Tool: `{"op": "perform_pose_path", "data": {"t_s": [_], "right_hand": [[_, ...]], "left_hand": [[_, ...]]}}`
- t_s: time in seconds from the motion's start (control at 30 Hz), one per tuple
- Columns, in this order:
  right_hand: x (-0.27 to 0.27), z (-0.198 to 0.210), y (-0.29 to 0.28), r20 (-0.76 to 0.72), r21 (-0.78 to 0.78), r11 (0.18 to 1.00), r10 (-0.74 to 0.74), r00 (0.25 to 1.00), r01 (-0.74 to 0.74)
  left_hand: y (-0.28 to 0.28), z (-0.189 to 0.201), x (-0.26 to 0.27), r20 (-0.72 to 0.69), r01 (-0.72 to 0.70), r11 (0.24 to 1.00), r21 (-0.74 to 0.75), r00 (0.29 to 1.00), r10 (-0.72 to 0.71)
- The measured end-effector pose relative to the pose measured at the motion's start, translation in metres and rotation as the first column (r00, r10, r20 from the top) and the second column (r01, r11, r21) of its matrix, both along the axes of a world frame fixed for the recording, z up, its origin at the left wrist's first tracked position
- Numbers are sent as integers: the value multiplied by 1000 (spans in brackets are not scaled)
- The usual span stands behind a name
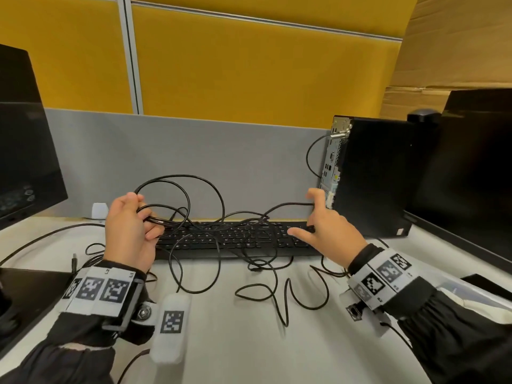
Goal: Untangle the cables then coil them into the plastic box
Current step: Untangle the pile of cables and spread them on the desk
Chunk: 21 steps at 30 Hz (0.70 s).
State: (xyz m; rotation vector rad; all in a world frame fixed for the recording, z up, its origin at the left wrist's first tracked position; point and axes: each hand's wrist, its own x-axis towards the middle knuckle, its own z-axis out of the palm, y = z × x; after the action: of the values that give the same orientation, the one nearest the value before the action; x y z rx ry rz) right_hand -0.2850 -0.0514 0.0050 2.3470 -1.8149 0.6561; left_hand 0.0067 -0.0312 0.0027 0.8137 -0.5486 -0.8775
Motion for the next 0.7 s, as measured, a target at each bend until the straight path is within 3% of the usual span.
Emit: {"op": "perform_pose_path", "data": {"t_s": [0.07,0.13,0.17,0.23,0.3,0.33,0.5,0.57,0.6,0.63,0.7], "right_hand": [[-2,2,-4,-98,-30,999,-21,995,18],[-5,4,-8,-219,47,998,-34,975,45],[-9,6,-10,-133,101,995,-3,991,16],[-23,10,-16,267,101,989,76,961,-106],[-37,17,-19,588,-61,992,124,799,-110],[-44,19,-20,676,-128,990,135,724,-65],[-49,18,-18,885,-276,956,214,414,95],[-41,22,-11,896,-306,951,267,354,56],[-36,25,-7,890,-321,947,298,345,11],[-30,29,-2,879,-339,940,333,341,-43],[-17,38,10,850,-357,923,385,360,-143]], "left_hand": [[0,0,0,19,-7,1000,12,1000,7],[1,0,-2,46,-3,1000,17,999,2],[1,0,-2,63,-9,1000,19,998,8],[1,0,3,81,-44,998,34,996,41],[-1,-3,8,69,-70,997,33,995,67],[-2,-5,8,62,-72,997,26,996,70],[-12,-13,4,62,-27,999,20,998,26],[-12,-12,3,206,-53,997,49,978,41],[-12,-11,3,362,-108,992,71,929,75],[-10,-9,1,535,-179,982,64,837,117],[-1,-2,-8,780,-264,964,-24,598,183]]}}
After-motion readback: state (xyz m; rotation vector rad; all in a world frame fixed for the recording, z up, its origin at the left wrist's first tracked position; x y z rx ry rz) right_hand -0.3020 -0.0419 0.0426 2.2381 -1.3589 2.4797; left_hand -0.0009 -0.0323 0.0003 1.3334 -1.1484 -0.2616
